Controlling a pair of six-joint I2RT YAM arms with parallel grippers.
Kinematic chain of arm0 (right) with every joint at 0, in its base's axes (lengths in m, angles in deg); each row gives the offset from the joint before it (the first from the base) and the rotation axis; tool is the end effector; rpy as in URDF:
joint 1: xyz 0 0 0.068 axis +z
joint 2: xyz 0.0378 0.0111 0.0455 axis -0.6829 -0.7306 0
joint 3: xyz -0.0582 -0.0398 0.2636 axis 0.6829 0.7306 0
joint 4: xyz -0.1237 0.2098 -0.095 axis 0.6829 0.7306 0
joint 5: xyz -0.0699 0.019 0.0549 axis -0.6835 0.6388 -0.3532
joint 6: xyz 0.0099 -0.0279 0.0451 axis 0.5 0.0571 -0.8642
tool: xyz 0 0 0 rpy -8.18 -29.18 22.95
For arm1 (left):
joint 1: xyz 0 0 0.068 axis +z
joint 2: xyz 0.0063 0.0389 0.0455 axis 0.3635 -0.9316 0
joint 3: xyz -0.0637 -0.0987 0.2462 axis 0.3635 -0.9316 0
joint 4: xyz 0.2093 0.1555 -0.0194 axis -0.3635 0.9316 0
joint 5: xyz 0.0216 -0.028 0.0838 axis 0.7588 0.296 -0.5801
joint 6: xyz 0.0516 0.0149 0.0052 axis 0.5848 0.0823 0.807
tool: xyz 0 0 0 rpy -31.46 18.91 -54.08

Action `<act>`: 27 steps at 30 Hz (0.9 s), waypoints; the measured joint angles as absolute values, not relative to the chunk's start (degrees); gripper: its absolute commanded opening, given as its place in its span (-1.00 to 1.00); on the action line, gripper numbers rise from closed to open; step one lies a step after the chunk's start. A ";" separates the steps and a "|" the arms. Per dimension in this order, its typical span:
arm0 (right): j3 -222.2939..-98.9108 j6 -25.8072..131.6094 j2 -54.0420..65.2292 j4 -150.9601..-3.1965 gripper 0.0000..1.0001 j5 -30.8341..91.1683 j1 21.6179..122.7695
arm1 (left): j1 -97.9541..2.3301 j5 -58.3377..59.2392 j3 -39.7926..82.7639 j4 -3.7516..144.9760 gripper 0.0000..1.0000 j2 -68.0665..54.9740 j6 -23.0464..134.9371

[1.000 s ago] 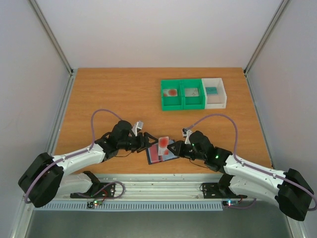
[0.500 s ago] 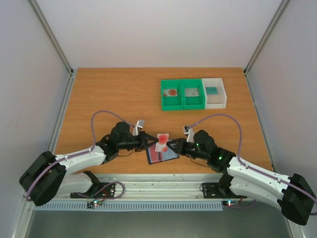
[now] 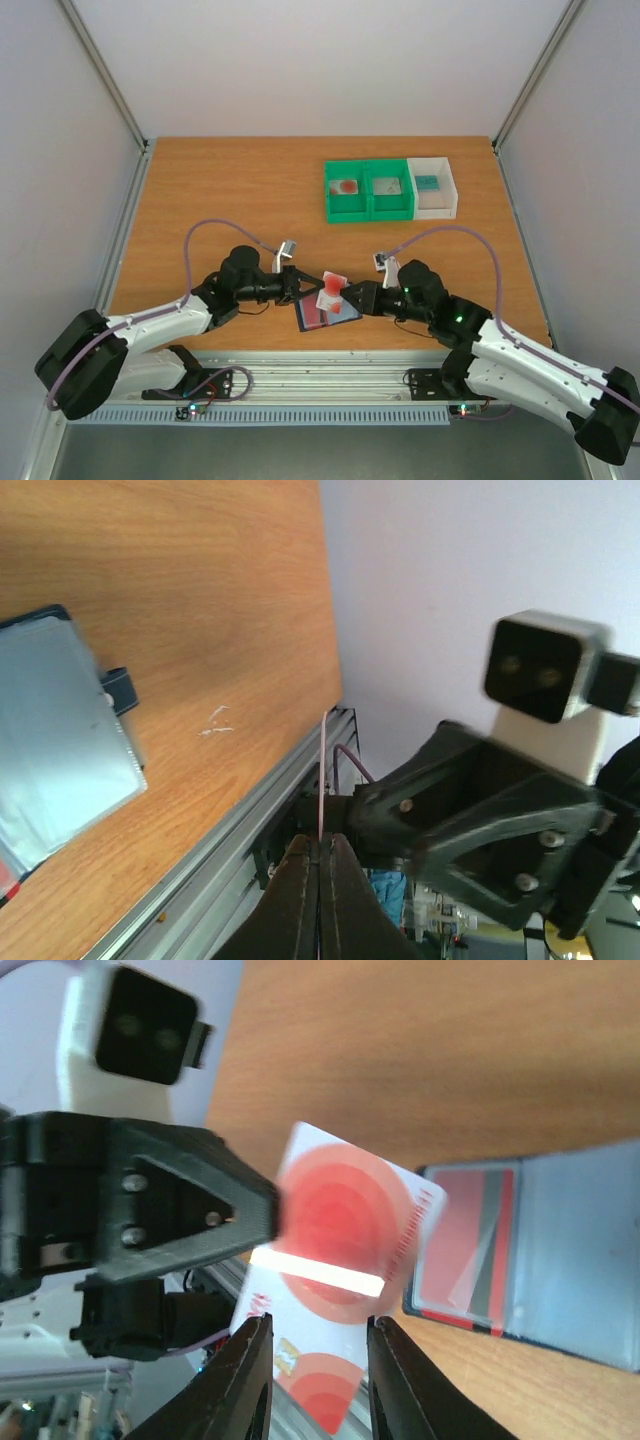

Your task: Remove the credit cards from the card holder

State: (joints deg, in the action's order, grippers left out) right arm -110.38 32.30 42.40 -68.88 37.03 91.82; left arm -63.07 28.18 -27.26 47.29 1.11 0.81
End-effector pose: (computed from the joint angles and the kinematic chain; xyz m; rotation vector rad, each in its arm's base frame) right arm 0.1108 0.1399 0.2251 -0.5767 2.1422 1.0468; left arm 0.1610 -0.1718 0.1962 0.0239 2.3221 -1.7412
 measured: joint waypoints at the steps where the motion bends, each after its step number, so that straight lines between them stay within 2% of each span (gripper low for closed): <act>1: -111.71 33.59 43.30 -67.00 -0.36 36.85 91.82 | -63.07 28.72 -27.11 47.37 -0.99 1.42 1.44; 5: -117.83 39.99 45.86 -59.59 -0.25 36.39 91.82 | -63.09 31.41 -25.95 48.09 -0.99 2.10 3.82; 15: -130.46 52.16 45.59 -40.62 -0.12 38.25 91.84 | -63.18 38.06 -23.07 55.46 -0.99 5.77 10.97; 27: -134.55 56.34 40.04 -34.43 -0.04 46.16 91.84 | -64.23 43.13 -21.21 63.61 -0.99 8.63 17.48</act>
State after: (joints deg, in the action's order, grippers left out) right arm -134.55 56.34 40.04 -34.43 46.16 91.84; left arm -64.23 43.13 -21.21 63.61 8.63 17.48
